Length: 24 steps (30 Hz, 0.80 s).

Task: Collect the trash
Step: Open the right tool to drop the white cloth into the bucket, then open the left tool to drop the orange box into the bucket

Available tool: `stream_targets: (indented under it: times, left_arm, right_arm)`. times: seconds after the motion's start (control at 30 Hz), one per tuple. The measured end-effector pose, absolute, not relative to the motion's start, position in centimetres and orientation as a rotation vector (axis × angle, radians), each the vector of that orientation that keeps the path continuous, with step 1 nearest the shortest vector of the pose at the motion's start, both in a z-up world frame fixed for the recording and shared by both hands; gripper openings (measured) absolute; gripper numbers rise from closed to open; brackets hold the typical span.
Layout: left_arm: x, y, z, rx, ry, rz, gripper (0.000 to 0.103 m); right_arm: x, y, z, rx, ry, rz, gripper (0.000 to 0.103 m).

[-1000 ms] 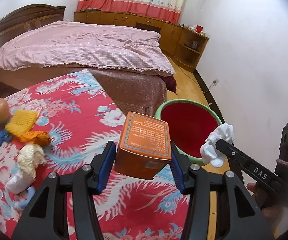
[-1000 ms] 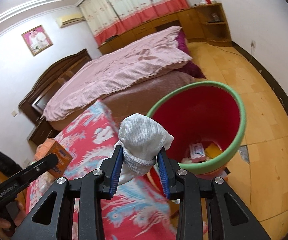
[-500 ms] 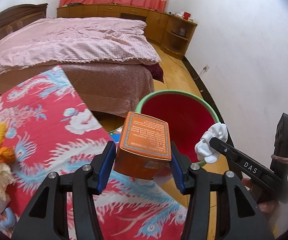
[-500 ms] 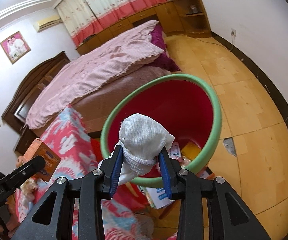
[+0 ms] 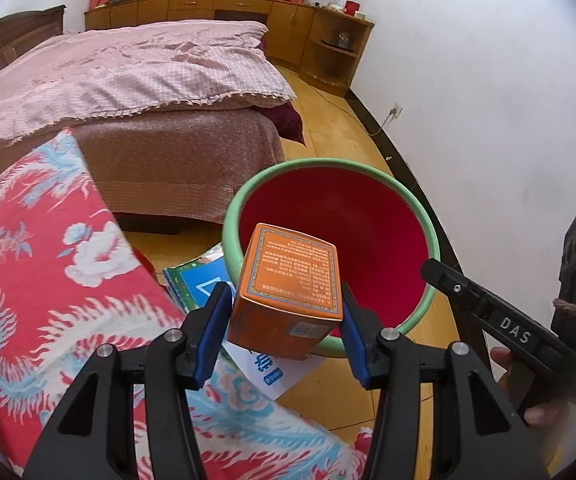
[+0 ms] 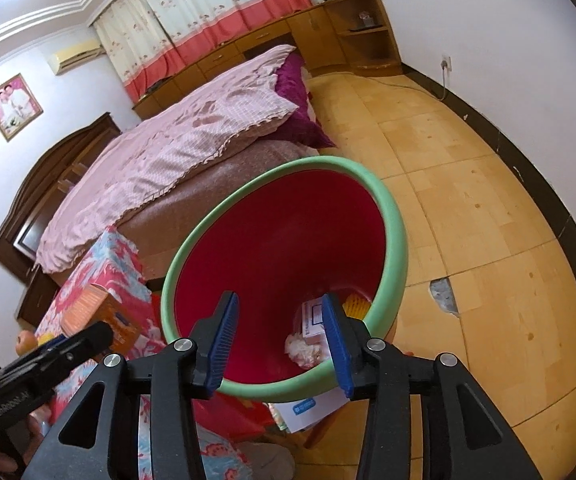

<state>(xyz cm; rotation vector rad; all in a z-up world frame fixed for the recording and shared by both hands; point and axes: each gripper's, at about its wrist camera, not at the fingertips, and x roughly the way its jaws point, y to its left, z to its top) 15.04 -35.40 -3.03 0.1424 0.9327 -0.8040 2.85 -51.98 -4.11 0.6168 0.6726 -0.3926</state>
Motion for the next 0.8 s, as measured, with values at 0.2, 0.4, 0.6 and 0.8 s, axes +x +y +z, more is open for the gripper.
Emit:
stream_targets:
  times: [0.2, 0.4, 0.6, 0.8]
  left_arm:
    - [14.6, -37.1, -3.6, 0.185, 0.924, -0.844, 0.053]
    - [14.8, -37.6, -4.0, 0.178, 0.938, -0.852, 0.054]
    - [15.3, -37.1, -4.1, 0.155, 0.95, -0.835, 0.055]
    - [15.2, -35.9, -3.3, 0.128, 0.939, -0.817, 0.055]
  right_arm:
    - [2.4, -52.3, -3.9, 0.629, 0.659, -0.406, 0.046]
    - [2.1, -52.5, -4.1, 0.634, 0.667, -0.412, 0.046]
    - [2.1, -52.2, -4.0, 0.634, 0.671, -0.41, 0.046]
    - [1.9, -51.7, -3.6, 0.628, 0.672, -0.394, 0.047]
